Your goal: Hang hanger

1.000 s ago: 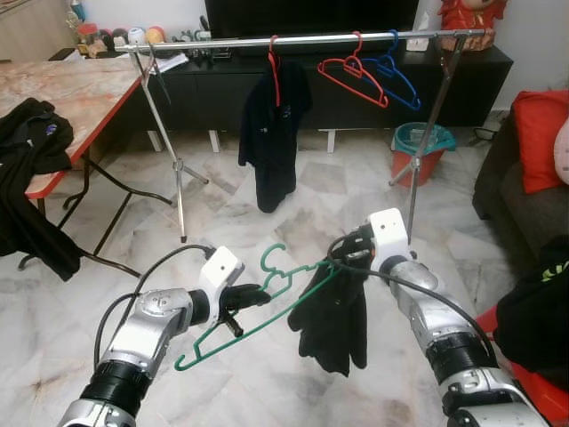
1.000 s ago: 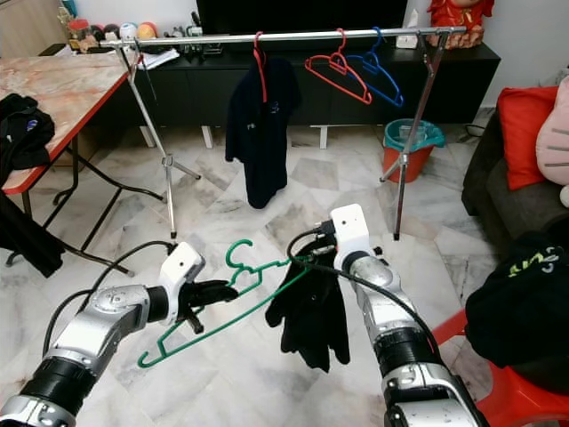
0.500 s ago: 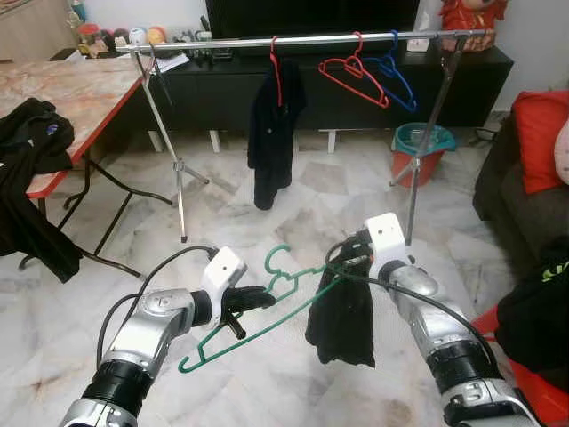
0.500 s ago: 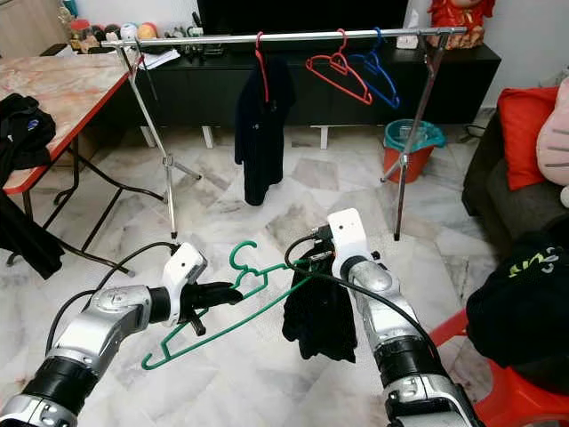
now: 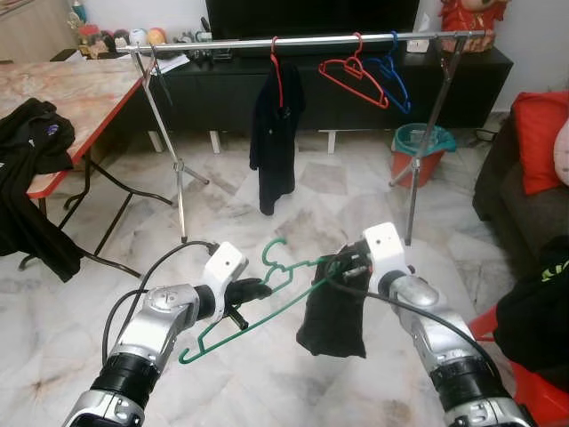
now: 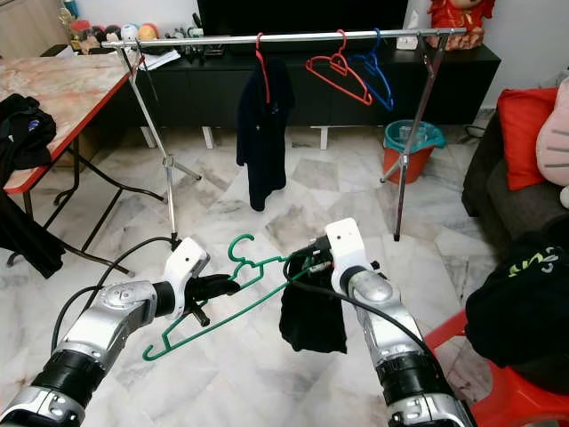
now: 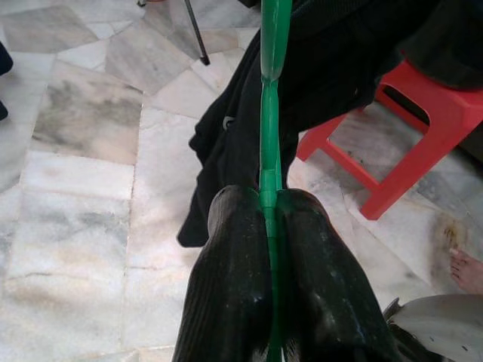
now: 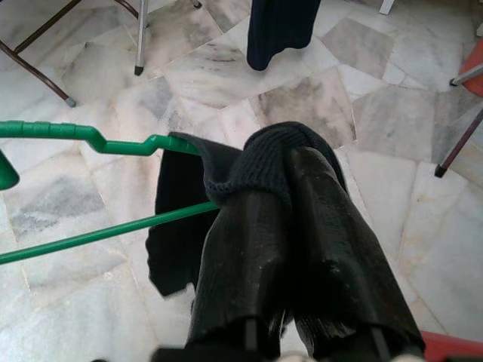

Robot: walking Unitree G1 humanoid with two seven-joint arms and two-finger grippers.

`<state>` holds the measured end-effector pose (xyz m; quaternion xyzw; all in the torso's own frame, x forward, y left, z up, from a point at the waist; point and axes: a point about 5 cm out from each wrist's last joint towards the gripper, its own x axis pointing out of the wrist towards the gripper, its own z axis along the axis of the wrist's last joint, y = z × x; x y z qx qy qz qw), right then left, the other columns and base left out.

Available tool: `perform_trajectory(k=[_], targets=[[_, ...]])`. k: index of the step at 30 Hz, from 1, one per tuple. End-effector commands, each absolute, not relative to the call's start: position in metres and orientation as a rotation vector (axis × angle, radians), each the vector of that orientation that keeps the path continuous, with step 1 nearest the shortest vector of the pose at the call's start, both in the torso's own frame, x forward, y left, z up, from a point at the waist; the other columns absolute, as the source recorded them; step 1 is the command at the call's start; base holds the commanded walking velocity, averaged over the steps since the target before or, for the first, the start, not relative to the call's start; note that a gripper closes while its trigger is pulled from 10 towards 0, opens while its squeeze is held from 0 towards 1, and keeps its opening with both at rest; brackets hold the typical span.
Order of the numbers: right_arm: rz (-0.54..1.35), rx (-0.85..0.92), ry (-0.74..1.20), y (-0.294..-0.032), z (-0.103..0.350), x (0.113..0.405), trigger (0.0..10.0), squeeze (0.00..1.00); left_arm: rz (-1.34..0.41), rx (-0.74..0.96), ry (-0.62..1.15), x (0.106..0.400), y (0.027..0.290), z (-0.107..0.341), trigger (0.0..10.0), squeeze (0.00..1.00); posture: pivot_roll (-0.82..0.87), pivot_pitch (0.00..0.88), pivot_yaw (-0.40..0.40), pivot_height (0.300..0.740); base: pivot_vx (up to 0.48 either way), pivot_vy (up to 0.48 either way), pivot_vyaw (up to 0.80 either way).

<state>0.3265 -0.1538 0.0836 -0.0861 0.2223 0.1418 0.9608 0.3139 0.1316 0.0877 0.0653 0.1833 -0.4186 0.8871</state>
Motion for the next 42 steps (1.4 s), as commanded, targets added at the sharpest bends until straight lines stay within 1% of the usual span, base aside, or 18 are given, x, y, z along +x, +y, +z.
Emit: perform_trajectory(k=[1,6,10,18,19,21,23,26,28,30,33,36,42], targets=[[0.311,-0.177,0.426,-0.149,0.090,0.327,10.0,0.00,-0.869,0.133,0.349,0.318,0.134,0.095,10.0,0.00,-0.02,0.000,0.039,0.740,0.000,0.000,0.00],[0.340,-0.178,0.417,-0.147,0.096,0.327,10.0,0.00,-0.975,0.081,0.350,0.311,0.129,0.099,10.0,0.00,-0.02,0.000,0.039,0.740,0.000,0.000,0.00],[0.355,-0.191,0.406,-0.146,0.099,0.330,10.0,0.00,-1.021,0.060,0.353,0.308,0.127,0.101,10.0,0.00,-0.02,0.000,0.039,0.740,0.000,0.000,0.00],[0.387,-0.211,0.379,-0.142,0.110,0.333,10.0,0.00,-1.066,0.039,0.350,0.305,0.126,0.104,10.0,0.00,-0.02,0.000,0.039,0.740,0.000,0.000,0.00],[0.403,-0.240,0.381,-0.143,0.109,0.333,10.0,0.00,-1.091,0.031,0.353,0.303,0.125,0.106,10.0,0.00,-0.02,0.000,0.040,0.740,0.000,0.000,0.00],[0.403,-0.240,0.381,-0.143,0.109,0.333,10.0,0.00,-1.091,0.031,0.353,0.303,0.125,0.106,10.0,0.00,-0.02,0.000,0.040,0.740,0.000,0.000,0.00],[0.439,-0.334,0.404,-0.148,0.106,0.333,10.0,0.00,-1.130,0.027,0.373,0.300,0.125,0.107,10.0,0.00,-0.02,0.000,0.042,0.740,0.000,0.000,0.00],[0.491,-0.352,0.420,-0.146,0.105,0.331,10.0,0.00,-1.131,0.030,0.375,0.299,0.126,0.107,10.0,0.00,-0.02,0.000,0.042,0.740,0.000,0.000,0.00],[0.510,-0.356,0.422,-0.145,0.105,0.330,10.0,0.00,-1.129,0.033,0.376,0.300,0.126,0.107,10.0,0.00,-0.02,0.000,0.041,0.740,0.000,0.000,0.00],[0.568,-0.383,0.431,-0.141,0.107,0.326,10.0,0.00,-1.099,0.047,0.378,0.302,0.127,0.105,10.0,0.00,-0.02,0.000,0.042,0.740,0.000,0.000,0.00],[0.586,-0.396,0.441,-0.140,0.107,0.324,10.0,0.00,-1.066,0.067,0.381,0.305,0.128,0.103,10.0,0.00,-0.02,0.000,0.042,0.740,0.000,0.000,0.00],[0.546,-0.427,0.472,-0.144,0.105,0.321,10.0,0.00,-0.905,0.158,0.401,0.317,0.137,0.096,10.0,0.00,-0.03,0.000,0.041,0.740,0.000,0.000,0.00],[0.528,-0.428,0.481,-0.146,0.102,0.321,10.0,0.00,-0.838,0.196,0.421,0.321,0.142,0.093,10.0,0.00,-0.02,0.000,0.040,0.740,0.000,0.000,0.00]])
